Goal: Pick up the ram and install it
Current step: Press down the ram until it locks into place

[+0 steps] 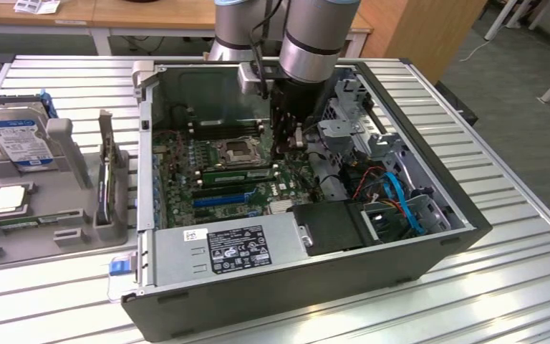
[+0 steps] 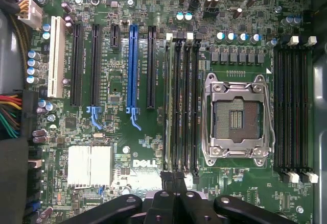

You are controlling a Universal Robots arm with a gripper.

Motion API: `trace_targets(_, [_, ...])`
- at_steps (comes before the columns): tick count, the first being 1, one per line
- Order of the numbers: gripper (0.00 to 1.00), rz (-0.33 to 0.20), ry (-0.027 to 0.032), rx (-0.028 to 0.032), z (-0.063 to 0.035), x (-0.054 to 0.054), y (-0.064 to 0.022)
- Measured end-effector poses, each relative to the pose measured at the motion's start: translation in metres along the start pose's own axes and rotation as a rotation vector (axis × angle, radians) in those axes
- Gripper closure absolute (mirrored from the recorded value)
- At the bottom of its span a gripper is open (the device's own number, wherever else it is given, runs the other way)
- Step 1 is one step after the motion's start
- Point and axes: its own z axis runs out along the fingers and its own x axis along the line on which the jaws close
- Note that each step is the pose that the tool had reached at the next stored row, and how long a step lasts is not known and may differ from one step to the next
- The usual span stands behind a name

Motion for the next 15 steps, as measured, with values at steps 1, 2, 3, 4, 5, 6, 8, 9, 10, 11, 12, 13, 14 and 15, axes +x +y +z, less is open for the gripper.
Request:
trace_targets(1, [0.9,0.0,0.0,0.0,0.0,0.0,0.0])
trace_targets(2, [0.9,0.0,0.0,0.0,0.0,0.0,0.0])
trace_targets(3, [0.9,0.0,0.0,0.0,0.0,0.0,0.0])
trace_targets(4, [0.9,0.0,0.0,0.0,0.0,0.0,0.0])
trace_targets(5, [0.9,0.0,0.0,0.0,0.0,0.0,0.0])
trace_targets(6, [0.9,0.0,0.0,0.0,0.0,0.0,0.0])
trace_targets(8, [0.9,0.0,0.0,0.0,0.0,0.0,0.0])
trace_targets(9, [0.9,0.0,0.0,0.0,0.0,0.0,0.0])
trace_targets(10, [0.9,0.0,-0.0001,0.0,0.0,0.0,0.0])
trace_targets(11, [0.9,0.0,0.0,0.0,0.0,0.0,0.0])
trace_targets(12, [0.9,0.0,0.0,0.0,0.0,0.0,0.0001])
trace_targets(13, [0.9,0.0,0.0,0.0,0.0,0.0,0.0005])
trace_targets(14, [0.9,0.0,0.0001,0.0,0.0,0.0,0.0012])
trace_targets(15, [0.9,0.0,0.0,0.0,0.0001,0.0001,0.0022])
